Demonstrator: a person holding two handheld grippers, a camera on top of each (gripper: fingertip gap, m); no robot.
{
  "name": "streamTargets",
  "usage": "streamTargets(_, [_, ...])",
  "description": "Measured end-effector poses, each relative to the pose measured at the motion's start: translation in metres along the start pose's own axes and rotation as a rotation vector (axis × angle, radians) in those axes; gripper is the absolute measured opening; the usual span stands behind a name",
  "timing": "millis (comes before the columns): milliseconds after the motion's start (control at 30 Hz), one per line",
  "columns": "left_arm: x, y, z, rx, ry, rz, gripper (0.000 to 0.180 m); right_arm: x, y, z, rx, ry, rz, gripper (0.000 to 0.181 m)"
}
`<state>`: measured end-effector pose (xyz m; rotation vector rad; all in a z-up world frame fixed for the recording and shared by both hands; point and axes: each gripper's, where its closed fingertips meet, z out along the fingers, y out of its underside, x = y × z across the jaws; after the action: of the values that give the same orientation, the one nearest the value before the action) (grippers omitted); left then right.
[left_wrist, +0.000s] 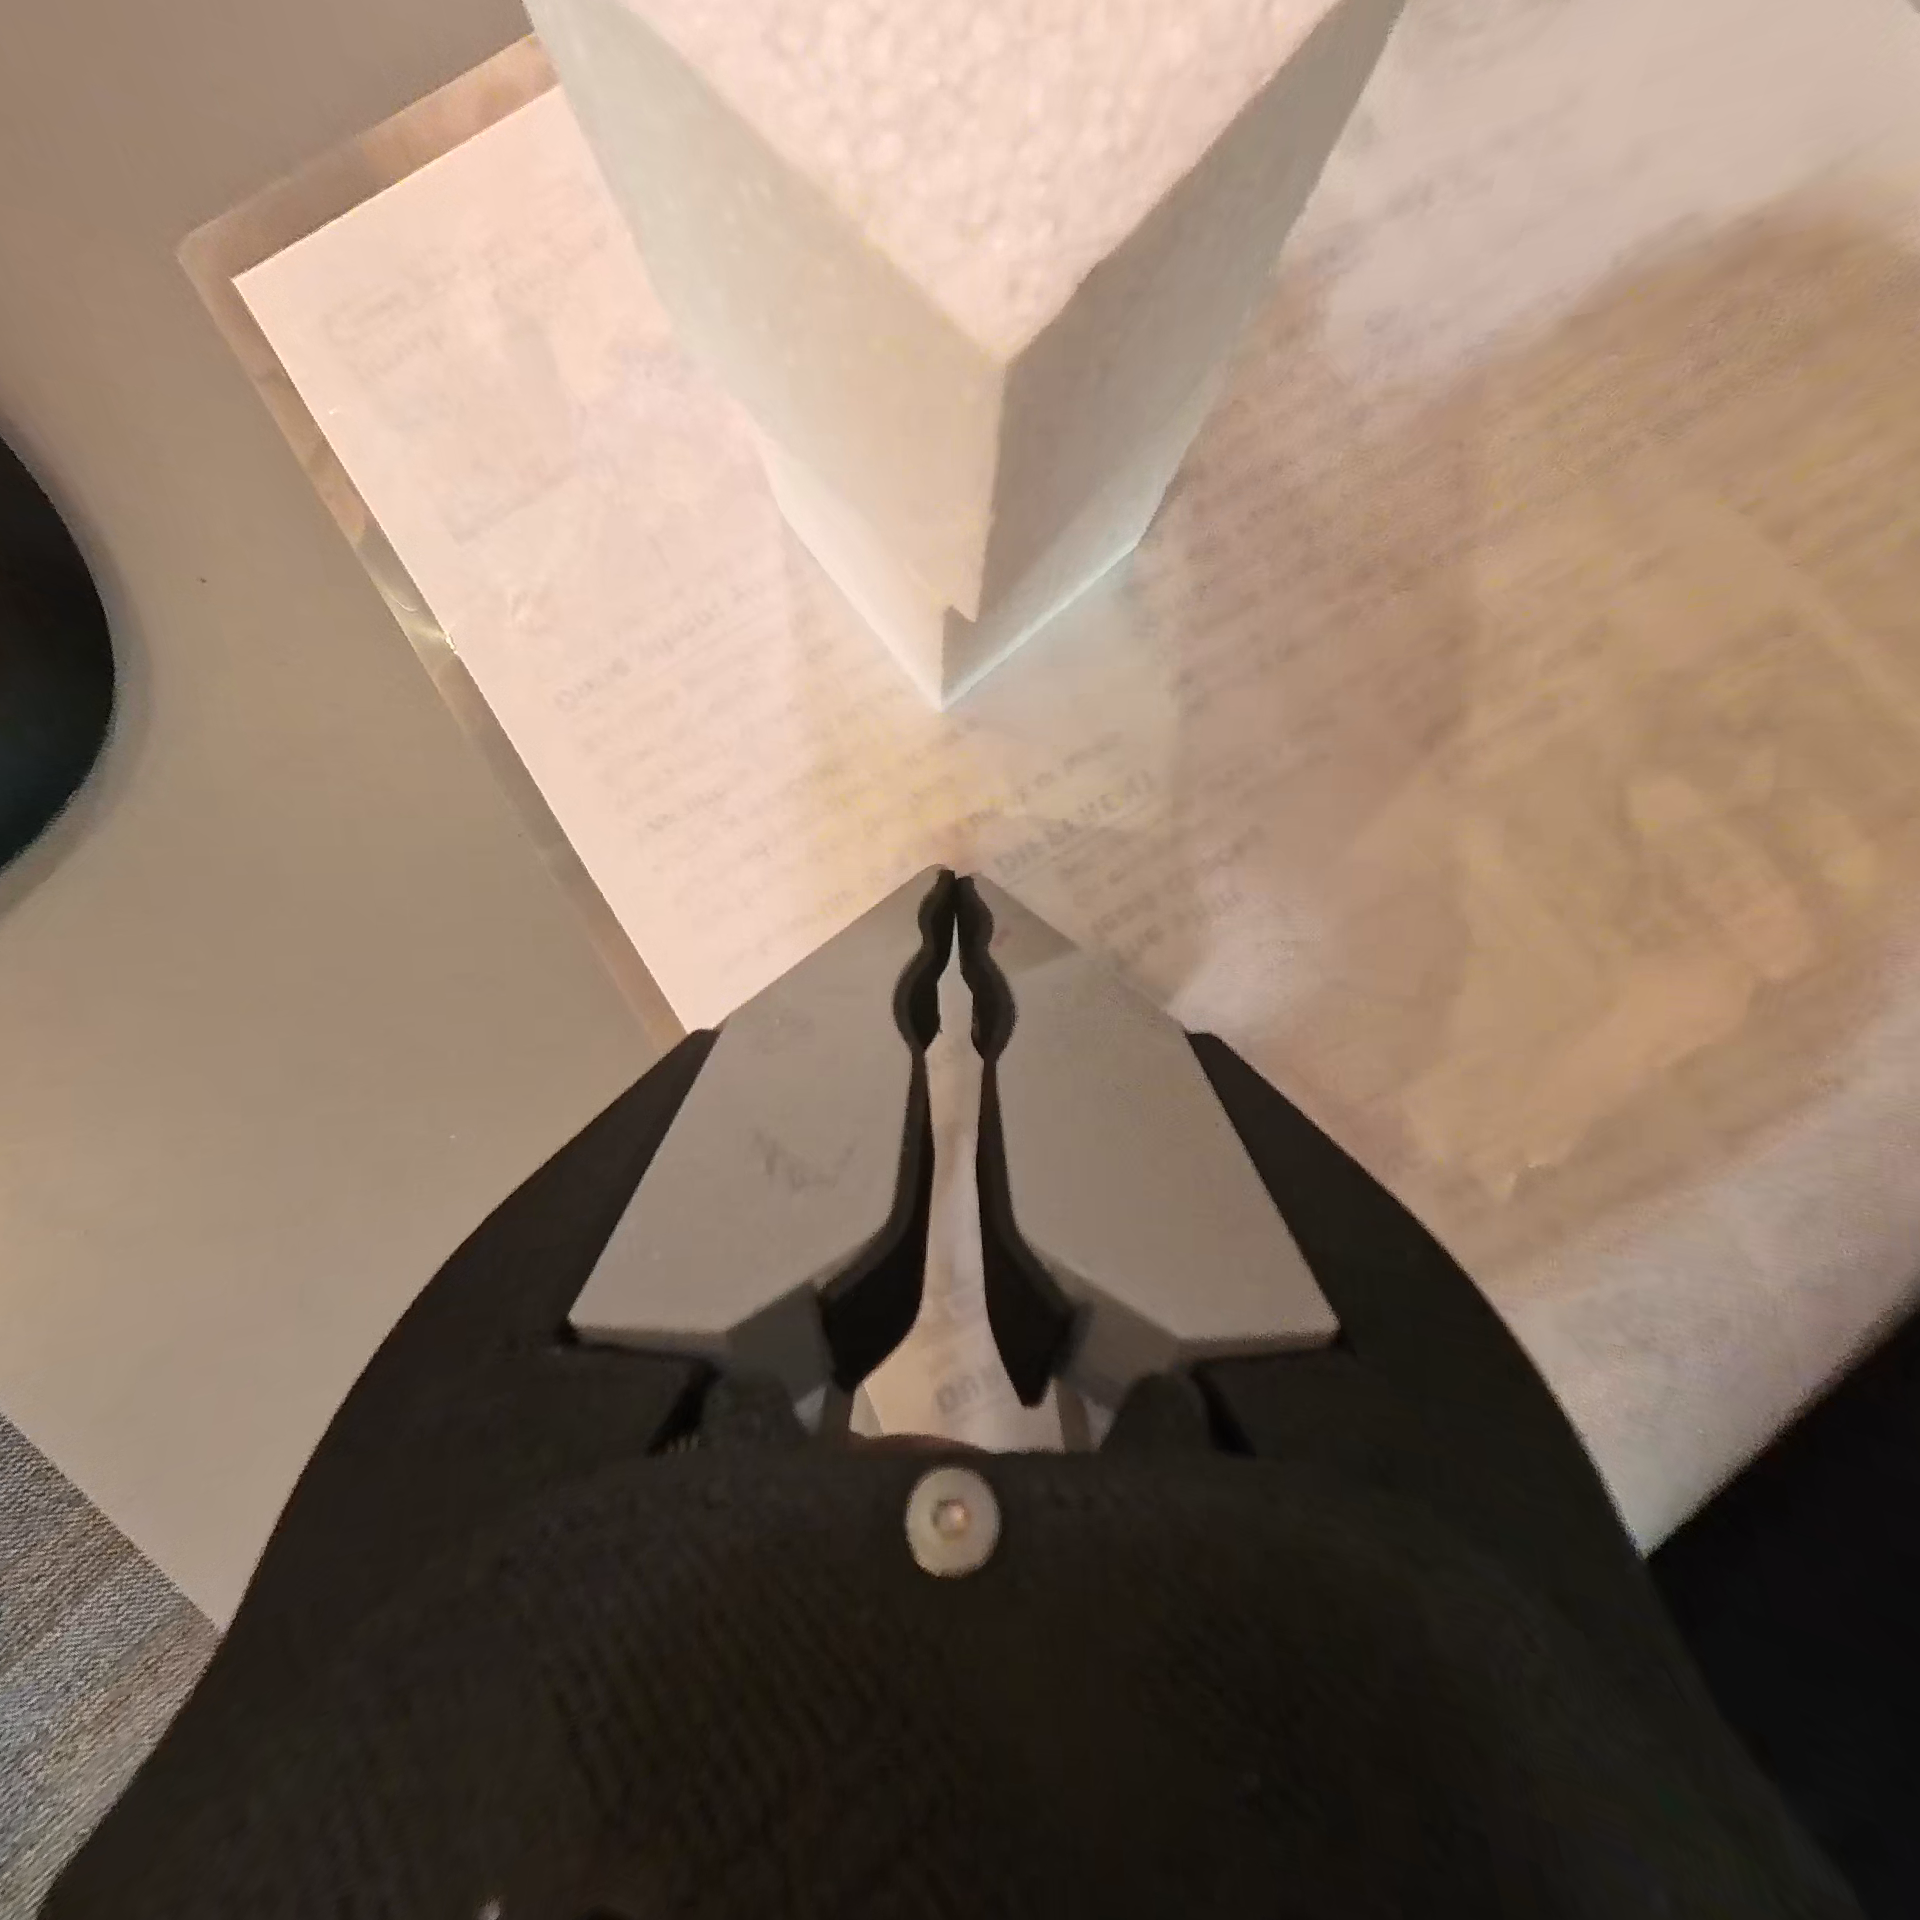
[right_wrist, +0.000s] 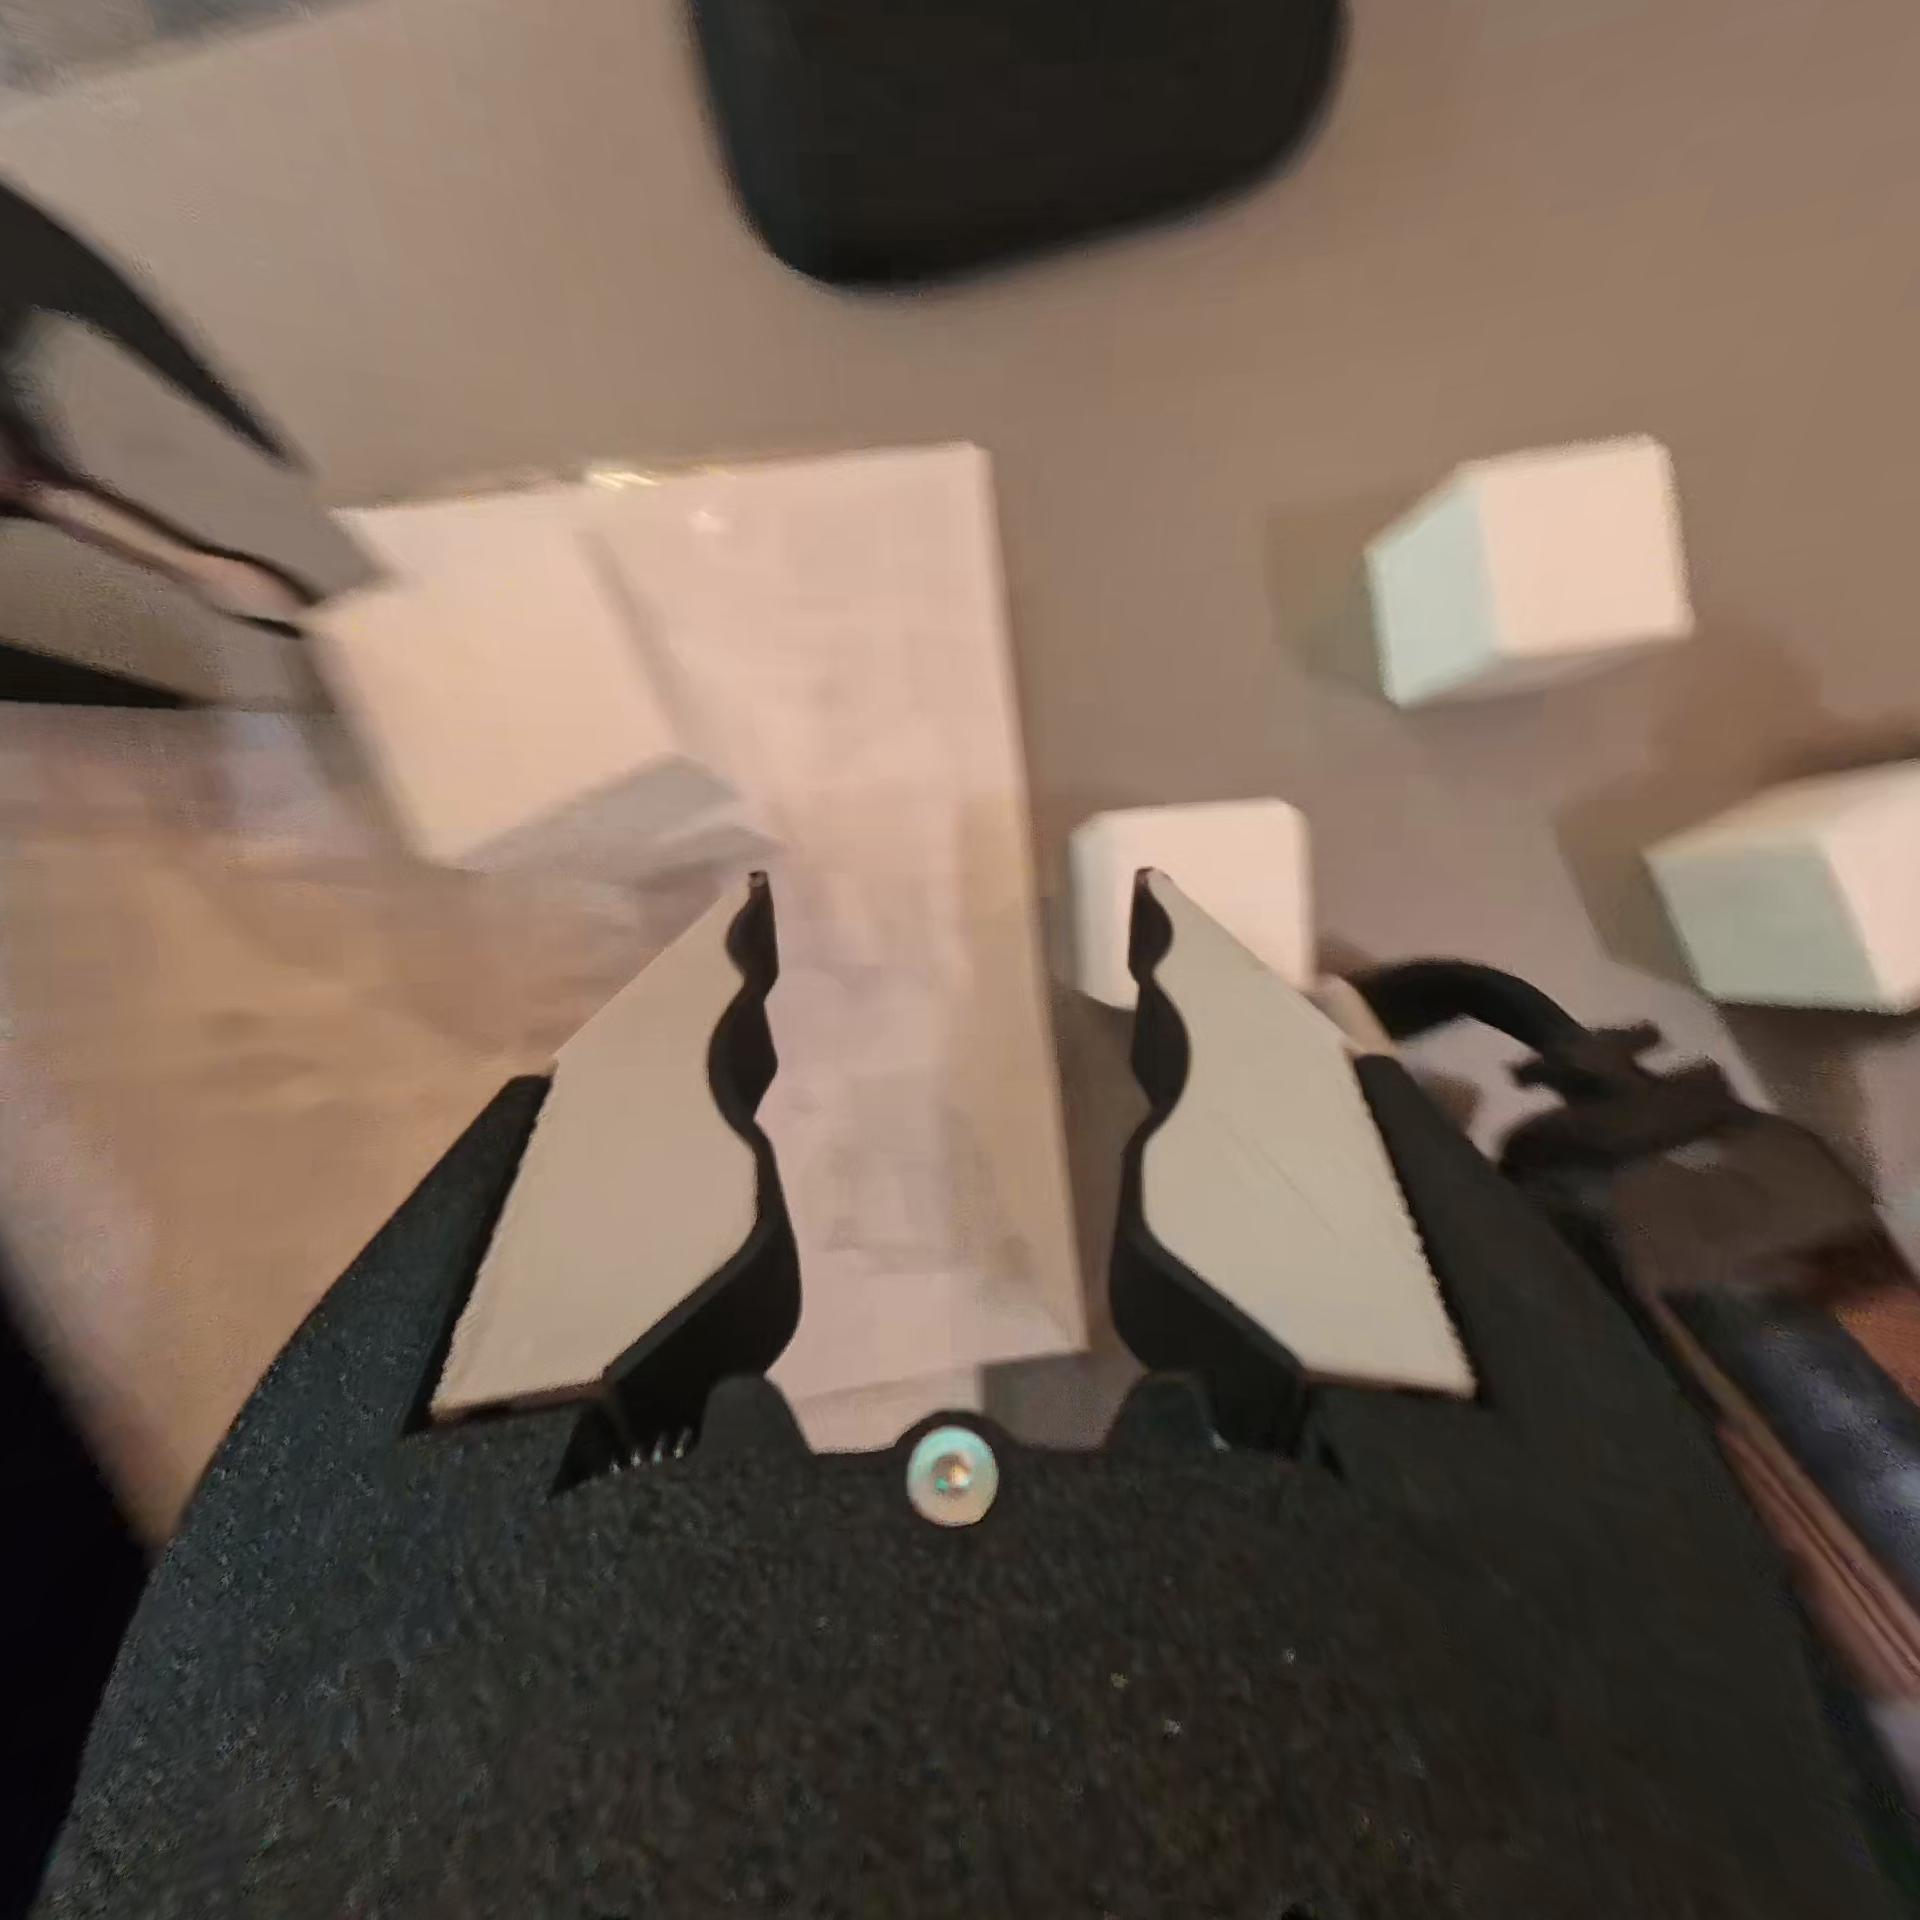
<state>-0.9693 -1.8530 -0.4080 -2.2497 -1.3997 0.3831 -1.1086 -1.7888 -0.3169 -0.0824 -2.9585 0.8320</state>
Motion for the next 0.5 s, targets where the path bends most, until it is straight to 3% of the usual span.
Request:
streamTargets(167, [0.000,0.000,0.000,-0.013,0.005,0.001,0.000,0.051,0.021,0.029,-0.174,0.140,-0.025,0.069])
streamTargets(367, [0.000,0.000,0.000,-0.018,0.000,-0.008,0.000,0.060,0.039,0.064,-0.330,0.134,-0.058,0.063])
streamTargets(500, [0.000,0.000,0.000,-0.021,0.003,-0.003,0.000,0.051,0.030,0.058,-0.314,0.088,-0.007,0.058])
